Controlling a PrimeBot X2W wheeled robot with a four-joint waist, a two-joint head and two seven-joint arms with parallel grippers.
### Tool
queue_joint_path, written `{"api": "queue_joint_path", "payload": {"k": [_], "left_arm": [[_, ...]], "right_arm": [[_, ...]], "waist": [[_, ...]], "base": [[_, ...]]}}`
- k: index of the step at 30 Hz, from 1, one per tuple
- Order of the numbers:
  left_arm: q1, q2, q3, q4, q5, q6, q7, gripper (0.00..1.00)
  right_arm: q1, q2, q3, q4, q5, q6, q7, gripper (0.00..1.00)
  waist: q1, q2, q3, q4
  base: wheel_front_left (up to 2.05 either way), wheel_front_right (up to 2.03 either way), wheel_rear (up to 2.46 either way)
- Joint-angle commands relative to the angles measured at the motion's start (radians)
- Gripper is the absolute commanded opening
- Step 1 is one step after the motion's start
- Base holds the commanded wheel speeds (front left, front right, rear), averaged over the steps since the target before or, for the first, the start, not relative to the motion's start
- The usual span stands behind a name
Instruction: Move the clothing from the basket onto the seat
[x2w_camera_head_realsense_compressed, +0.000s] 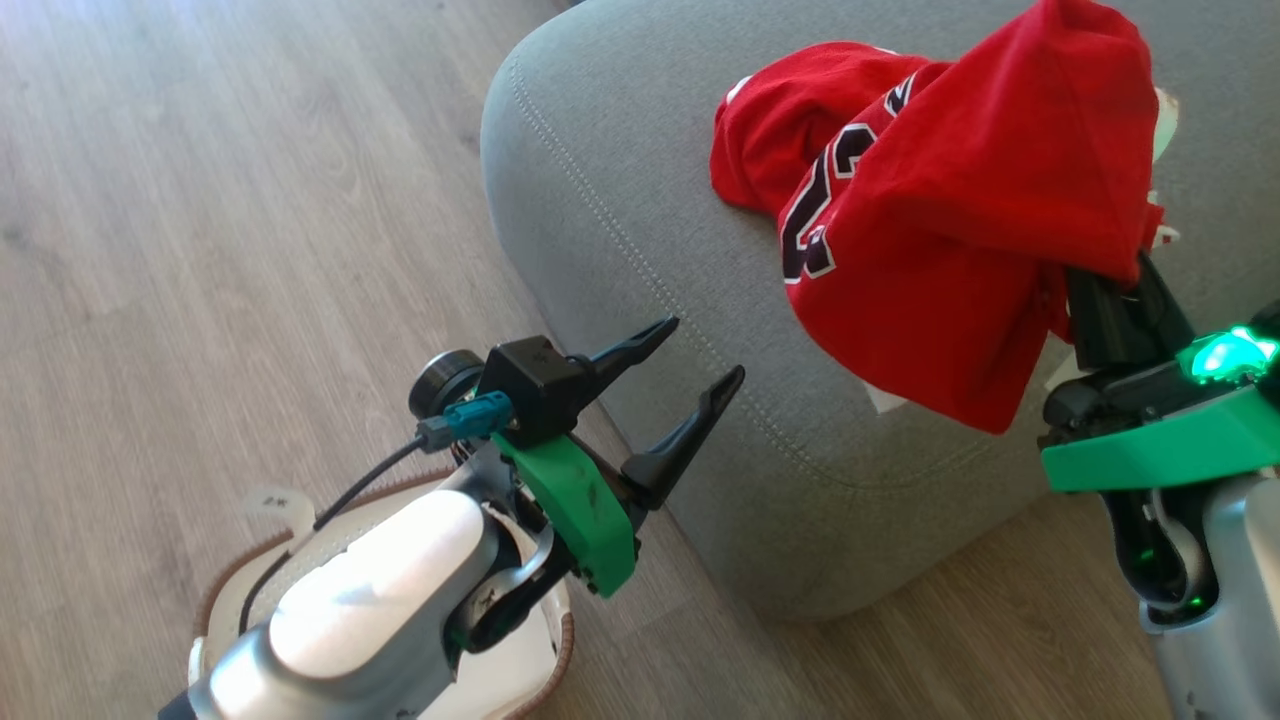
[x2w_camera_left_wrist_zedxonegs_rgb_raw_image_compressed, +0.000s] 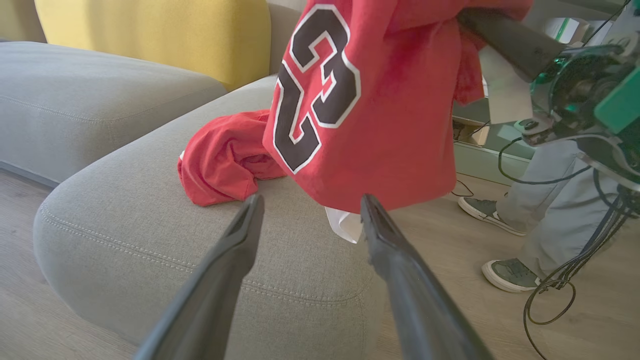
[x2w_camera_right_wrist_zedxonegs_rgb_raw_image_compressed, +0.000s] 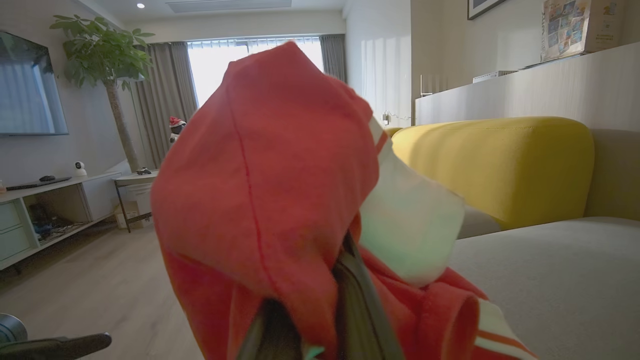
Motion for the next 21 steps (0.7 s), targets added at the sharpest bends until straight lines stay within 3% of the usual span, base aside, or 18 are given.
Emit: {"api": "queue_joint_path", "payload": {"k": [1, 10, 21], "left_arm": [[-0.07, 0.02, 0.035, -0.03, 0.004, -0.001, -0.008, 1.0], [-0.096, 0.032, 0.037, -0.042, 0.008, -0.003, 0.003, 1.0], [-0.163, 0.051, 0.036, -0.073, 0.02, -0.01, 0.054, 1.0]], "right_arm": [[-0.041, -0.017, 0.004, -0.041, -0.004, 0.007, 0.007, 0.0], [-0.158, -0.072, -0.045, 0.029, 0.026, 0.007, 0.028, 0.0], [-0.381, -0.148, -0.086, 0.258, 0.069, 0.007, 0.014, 0.0]], "waist": [[0.0, 0.0, 0.007, 0.006], [0.0, 0.0, 0.06, 0.028], [0.0, 0.0, 0.193, 0.07]], "base": [[0.0, 0.0, 0.0], [0.0, 0.0, 0.0], [0.0, 0.0, 0.0]]}}
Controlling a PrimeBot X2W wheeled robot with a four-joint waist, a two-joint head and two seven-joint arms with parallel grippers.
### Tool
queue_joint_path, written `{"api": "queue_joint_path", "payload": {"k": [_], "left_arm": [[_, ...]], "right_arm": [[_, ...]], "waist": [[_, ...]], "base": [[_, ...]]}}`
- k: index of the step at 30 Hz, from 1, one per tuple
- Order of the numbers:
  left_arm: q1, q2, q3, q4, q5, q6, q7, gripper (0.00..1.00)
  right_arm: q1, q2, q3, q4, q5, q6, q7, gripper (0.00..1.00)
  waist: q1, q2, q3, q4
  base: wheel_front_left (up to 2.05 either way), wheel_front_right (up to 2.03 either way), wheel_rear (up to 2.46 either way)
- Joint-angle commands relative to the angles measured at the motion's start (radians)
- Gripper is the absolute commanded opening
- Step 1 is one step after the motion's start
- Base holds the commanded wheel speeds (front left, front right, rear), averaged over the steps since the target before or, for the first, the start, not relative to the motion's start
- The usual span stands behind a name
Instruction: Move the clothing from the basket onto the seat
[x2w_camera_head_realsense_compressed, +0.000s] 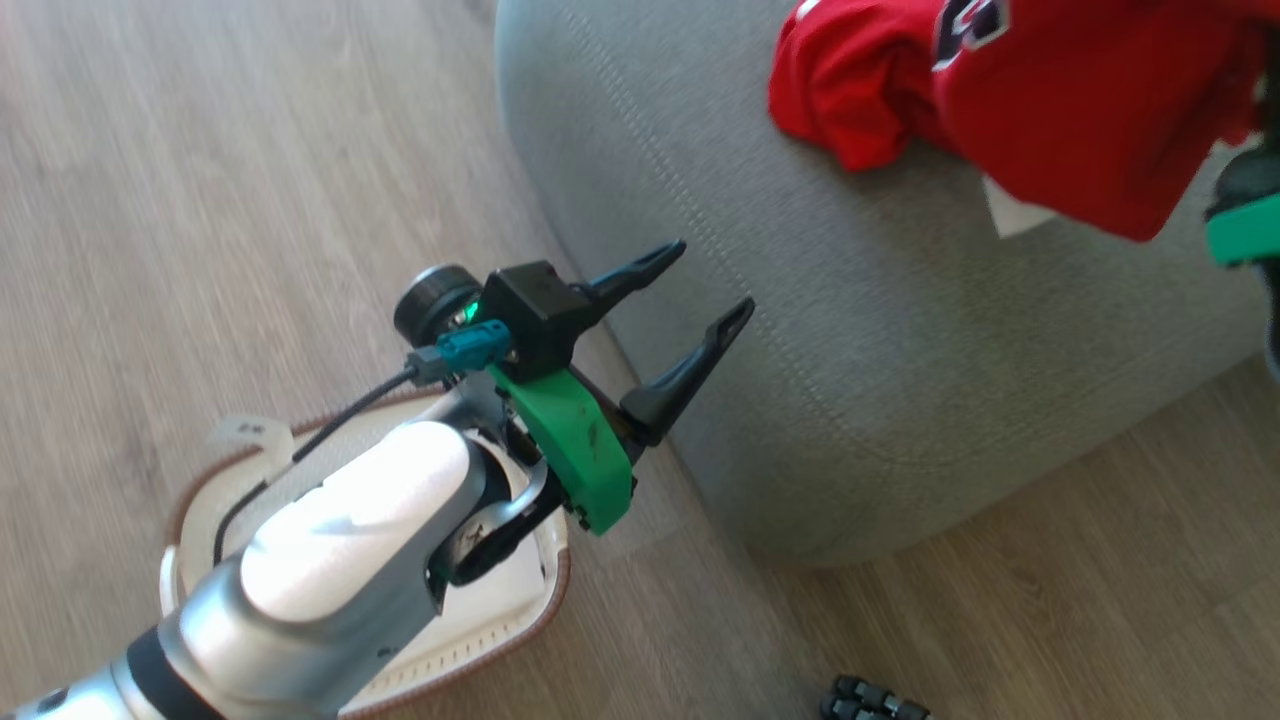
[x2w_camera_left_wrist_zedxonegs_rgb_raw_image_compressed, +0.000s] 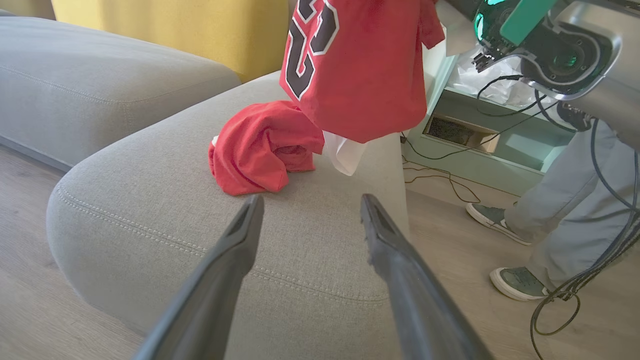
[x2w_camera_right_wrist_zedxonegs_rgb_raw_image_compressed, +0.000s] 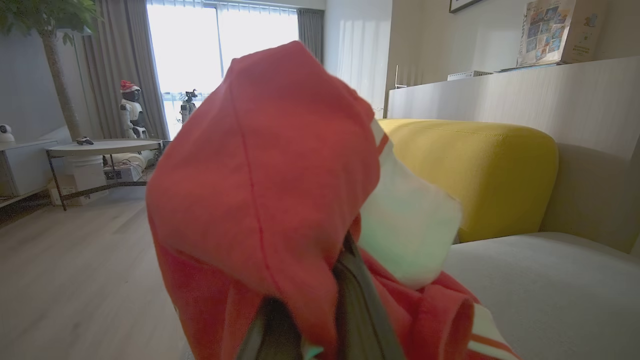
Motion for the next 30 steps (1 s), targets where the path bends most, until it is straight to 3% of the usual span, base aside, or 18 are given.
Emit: {"api": "queue_joint_path", "payload": {"k": [1, 14, 25, 29, 30], "left_arm": [[-0.057, 0.024, 0.037, -0.036, 0.014, -0.003, 0.007, 1.0], [-0.15, 0.029, 0.041, -0.061, 0.038, -0.014, 0.04, 1.0], [-0.187, 0.008, 0.044, -0.043, 0.044, -0.02, 0.02, 1.0], [-0.185, 0.008, 0.044, -0.031, 0.041, -0.022, 0.01, 1.0], [-0.183, 0.006, 0.042, -0.027, 0.041, -0.022, 0.007, 1.0]], "right_arm": [[-0.049, -0.028, -0.012, 0.0, 0.004, 0.007, -0.013, 0.0], [-0.332, -0.121, -0.087, 0.334, -0.067, 0.007, 0.036, 0.0], [-0.473, -0.183, -0.013, 0.584, -0.071, 0.007, 0.269, 0.0], [-0.494, -0.165, 0.026, 0.675, -0.027, 0.007, 0.453, 0.0], [-0.497, -0.161, 0.035, 0.686, -0.018, 0.007, 0.491, 0.15]], "waist": [[-0.0001, 0.0, 0.043, 0.028], [-0.0001, 0.0, 0.224, 0.151], [-0.0001, 0.0, 0.281, 0.221], [-0.0001, 0.0, 0.281, 0.227], [-0.0001, 0.0, 0.276, 0.229]], "base": [[0.0, 0.0, 0.0], [0.0, 0.0, 0.0], [0.0, 0.0, 0.0], [0.0, 0.0, 0.0], [0.0, 0.0, 0.0]]}}
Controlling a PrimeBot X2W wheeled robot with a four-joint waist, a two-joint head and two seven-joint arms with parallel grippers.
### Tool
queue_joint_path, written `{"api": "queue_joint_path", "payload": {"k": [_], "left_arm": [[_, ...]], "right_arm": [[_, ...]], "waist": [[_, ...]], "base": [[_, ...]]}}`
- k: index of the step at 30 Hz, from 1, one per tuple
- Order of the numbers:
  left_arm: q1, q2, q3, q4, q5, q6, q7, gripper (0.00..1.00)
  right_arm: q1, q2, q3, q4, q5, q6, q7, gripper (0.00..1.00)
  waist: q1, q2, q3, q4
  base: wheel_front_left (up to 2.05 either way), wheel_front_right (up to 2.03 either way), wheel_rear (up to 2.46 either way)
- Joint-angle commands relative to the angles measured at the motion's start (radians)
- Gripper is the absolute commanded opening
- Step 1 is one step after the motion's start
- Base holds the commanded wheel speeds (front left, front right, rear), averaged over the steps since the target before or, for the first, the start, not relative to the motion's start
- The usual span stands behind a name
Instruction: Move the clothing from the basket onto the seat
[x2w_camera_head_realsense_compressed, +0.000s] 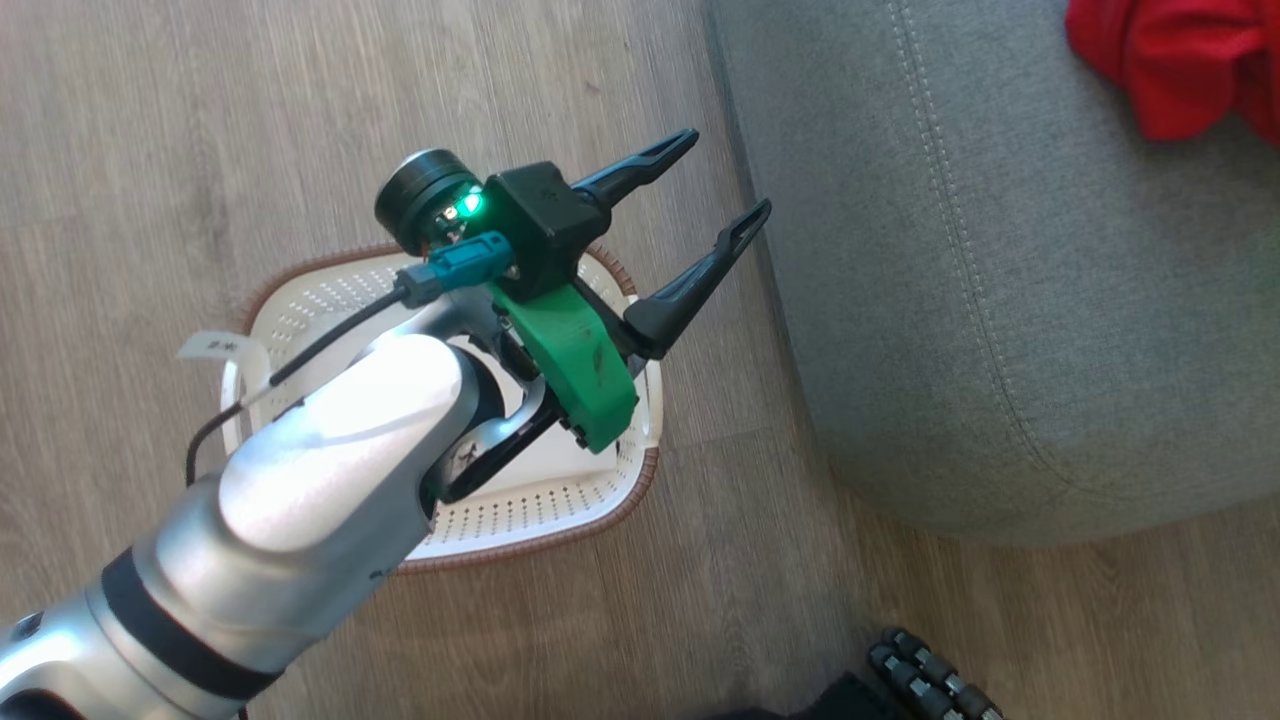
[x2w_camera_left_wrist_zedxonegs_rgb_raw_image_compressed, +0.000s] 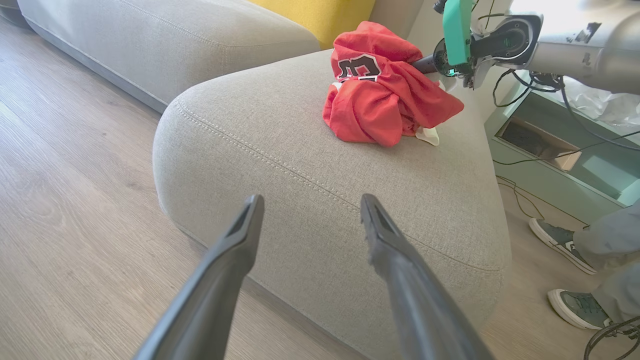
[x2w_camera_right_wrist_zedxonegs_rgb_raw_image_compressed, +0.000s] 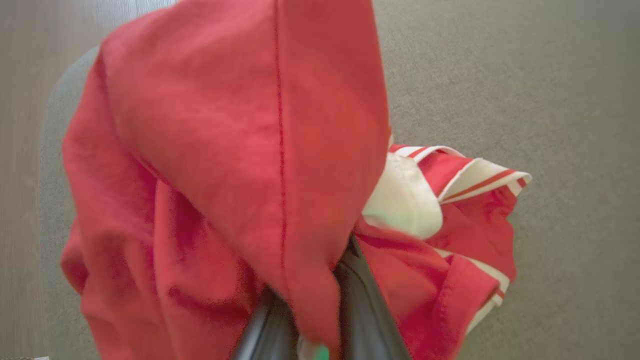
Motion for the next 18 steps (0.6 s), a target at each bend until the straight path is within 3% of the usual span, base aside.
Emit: {"api": "queue_joint_path", "payload": {"k": [1, 2, 3, 18], "left_arm": [[-0.029, 0.006, 0.036, -0.029, 0.004, -0.005, -0.01, 1.0], [-0.027, 0.003, 0.035, -0.025, 0.002, -0.004, -0.013, 1.0], [-0.026, 0.002, 0.035, -0.022, 0.0, -0.004, -0.016, 1.0], [0.034, 0.001, 0.036, 0.03, -0.036, 0.008, -0.057, 1.0]], "right_arm": [[-0.006, -0.021, 0.005, -0.023, 0.007, 0.007, 0.013, 0.55], [-0.008, -0.021, 0.012, -0.021, 0.013, 0.007, 0.031, 0.95], [-0.008, -0.021, 0.02, -0.023, 0.019, 0.007, 0.044, 1.0], [0.088, -0.064, 0.166, -0.103, 0.077, 0.007, 0.096, 1.0]], "waist": [[-0.0002, 0.0001, -0.006, 0.001], [-0.0002, 0.0001, -0.012, 0.002], [-0.0002, 0.0001, -0.018, 0.002], [-0.0002, 0.0001, -0.179, -0.038]], "base": [[0.0, 0.0, 0.0], [0.0, 0.0, 0.0], [0.0, 0.0, 0.0], [0.0, 0.0, 0.0]]}}
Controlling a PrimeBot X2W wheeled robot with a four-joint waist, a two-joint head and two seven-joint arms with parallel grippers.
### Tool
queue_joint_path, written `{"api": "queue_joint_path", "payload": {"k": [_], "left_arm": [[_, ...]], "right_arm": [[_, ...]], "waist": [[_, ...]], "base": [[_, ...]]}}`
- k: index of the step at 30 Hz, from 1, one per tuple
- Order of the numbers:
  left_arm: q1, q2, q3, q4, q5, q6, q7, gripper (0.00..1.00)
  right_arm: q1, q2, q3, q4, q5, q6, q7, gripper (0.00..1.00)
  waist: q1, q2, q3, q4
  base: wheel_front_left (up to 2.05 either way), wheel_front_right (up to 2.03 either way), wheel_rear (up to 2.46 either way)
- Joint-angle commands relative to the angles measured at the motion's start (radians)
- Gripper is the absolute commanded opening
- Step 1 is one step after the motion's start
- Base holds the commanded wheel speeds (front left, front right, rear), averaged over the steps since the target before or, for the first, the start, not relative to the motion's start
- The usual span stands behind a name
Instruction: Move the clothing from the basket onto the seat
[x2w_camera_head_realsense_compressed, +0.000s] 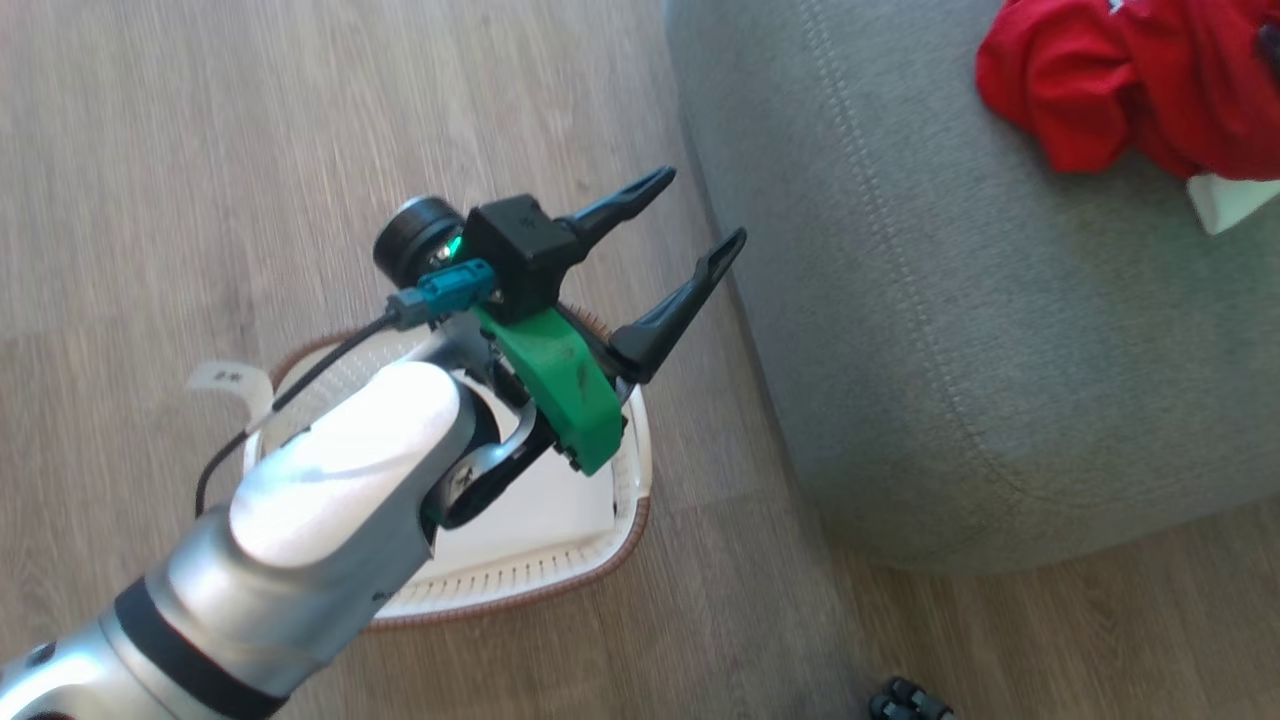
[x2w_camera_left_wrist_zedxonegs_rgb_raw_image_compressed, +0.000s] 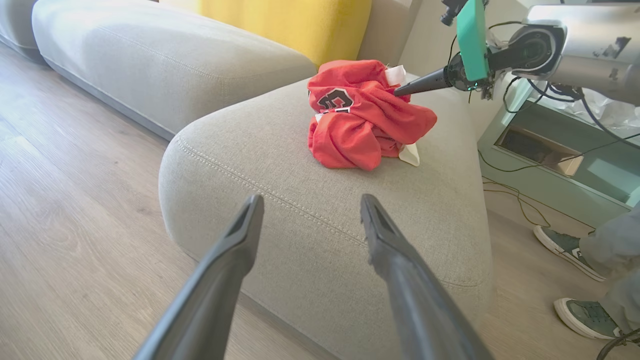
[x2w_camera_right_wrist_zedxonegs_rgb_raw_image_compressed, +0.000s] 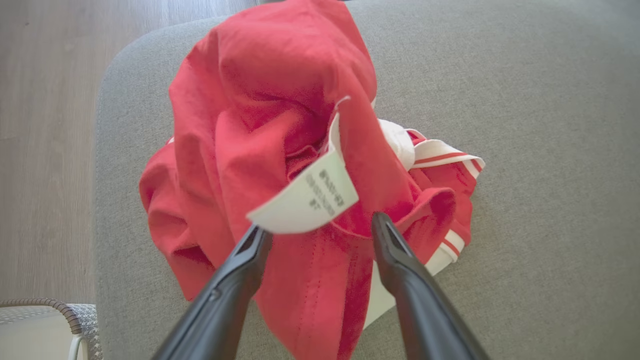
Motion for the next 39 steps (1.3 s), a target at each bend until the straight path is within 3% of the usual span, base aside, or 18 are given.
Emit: {"api": "queue_joint_path", "payload": {"k": [1, 6, 13, 24, 30, 39], "left_arm": [[-0.008, 0.012, 0.038, -0.022, -0.009, 0.007, -0.012, 1.0], [0.024, 0.015, 0.041, -0.015, -0.024, 0.018, -0.028, 1.0], [0.071, 0.021, 0.055, -0.011, -0.047, 0.041, -0.058, 1.0], [0.113, 0.036, 0.076, -0.014, -0.07, 0.068, -0.085, 1.0], [0.147, 0.049, 0.093, -0.014, -0.084, 0.097, -0.103, 1.0], [0.205, 0.082, 0.129, -0.014, -0.087, 0.153, -0.148, 1.0]], "right_arm": [[0.031, -0.046, 0.022, -0.049, 0.021, 0.007, 0.005, 1.0], [0.087, -0.085, 0.074, -0.121, 0.06, 0.007, -0.009, 1.0], [0.167, -0.146, 0.13, -0.282, 0.125, 0.007, -0.118, 1.0], [0.299, -0.197, 0.073, -0.458, 0.138, 0.007, -0.274, 1.0], [0.4, -0.173, -0.015, -0.565, 0.109, 0.007, -0.342, 1.0], [0.632, -0.019, -0.2, -0.721, 0.007, 0.007, -0.432, 1.0]], "waist": [[0.0, 0.0, -0.043, -0.017], [0.0, 0.0, -0.102, -0.025], [0.0, 0.0, -0.193, -0.014], [0.0, 0.0, -0.275, 0.043], [0.0, 0.0, -0.318, 0.085], [0.0, 0.0, -0.361, 0.154]], "base": [[0.0, 0.0, 0.0], [0.0, 0.0, 0.0], [0.0, 0.0, 0.0], [0.0, 0.0, 0.0], [0.0, 0.0, 0.0], [0.0, 0.0, 0.0]]}}
